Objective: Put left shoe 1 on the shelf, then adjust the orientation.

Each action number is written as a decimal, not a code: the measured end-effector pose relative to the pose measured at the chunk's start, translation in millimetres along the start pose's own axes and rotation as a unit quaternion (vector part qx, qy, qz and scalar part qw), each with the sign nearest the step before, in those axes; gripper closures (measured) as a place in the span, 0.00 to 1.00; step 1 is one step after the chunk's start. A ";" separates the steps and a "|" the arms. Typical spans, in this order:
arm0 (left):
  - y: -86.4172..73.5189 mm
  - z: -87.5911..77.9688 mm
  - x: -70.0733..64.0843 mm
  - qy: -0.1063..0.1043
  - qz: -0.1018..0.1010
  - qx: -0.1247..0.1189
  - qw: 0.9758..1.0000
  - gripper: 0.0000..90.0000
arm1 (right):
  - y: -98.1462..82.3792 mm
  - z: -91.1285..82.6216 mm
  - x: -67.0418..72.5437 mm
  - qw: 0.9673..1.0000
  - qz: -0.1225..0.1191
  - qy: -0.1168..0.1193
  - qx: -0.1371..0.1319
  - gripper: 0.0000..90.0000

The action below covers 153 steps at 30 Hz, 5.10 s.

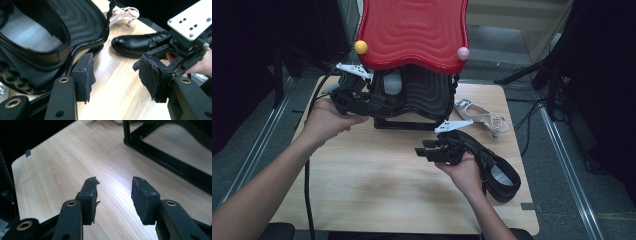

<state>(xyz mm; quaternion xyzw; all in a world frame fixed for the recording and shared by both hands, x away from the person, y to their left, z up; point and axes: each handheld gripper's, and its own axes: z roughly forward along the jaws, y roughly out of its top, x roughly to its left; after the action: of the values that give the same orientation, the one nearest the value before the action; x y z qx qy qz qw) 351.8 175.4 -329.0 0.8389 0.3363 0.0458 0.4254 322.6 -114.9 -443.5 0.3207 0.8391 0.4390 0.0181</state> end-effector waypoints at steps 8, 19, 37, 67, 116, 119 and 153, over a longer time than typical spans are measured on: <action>-42.0 27.0 3.0 -0.013 -0.028 0.019 0.999 0.52 | -9.4 -1.0 -4.6 1.000 0.006 -0.005 0.008 0.64; -82.9 48.5 -3.5 -0.027 -0.029 0.027 0.999 0.52 | -20.4 -15.0 -10.1 1.000 0.014 -0.018 0.007 0.64; -103.6 76.9 -1.8 -0.045 -0.013 0.034 0.998 0.52 | -61.7 -61.7 -24.9 0.996 0.058 -0.067 0.011 0.66; -98.2 96.5 6.6 -0.074 -0.019 0.034 0.996 0.51 | -113.8 -147.4 -42.1 0.980 0.125 -0.155 -0.006 0.68; -126.8 62.0 11.7 -0.061 -0.061 0.003 0.996 0.84 | -50.5 -51.4 -24.6 0.991 0.094 -0.062 0.078 0.92; -130.4 61.8 12.2 -0.057 -0.067 0.006 0.996 0.83 | -43.6 -38.6 -19.0 0.992 0.082 -0.052 0.083 0.92; -143.3 67.4 11.4 -0.026 -0.082 0.007 0.996 0.87 | -13.7 37.2 19.3 0.994 0.037 -0.009 0.103 0.79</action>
<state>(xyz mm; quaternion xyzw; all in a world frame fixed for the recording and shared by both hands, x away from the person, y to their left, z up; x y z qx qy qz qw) 309.8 195.2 -480.8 0.8124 0.3930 -0.0139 0.4305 311.7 -82.8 -471.7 0.3557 0.8671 0.3479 -0.0236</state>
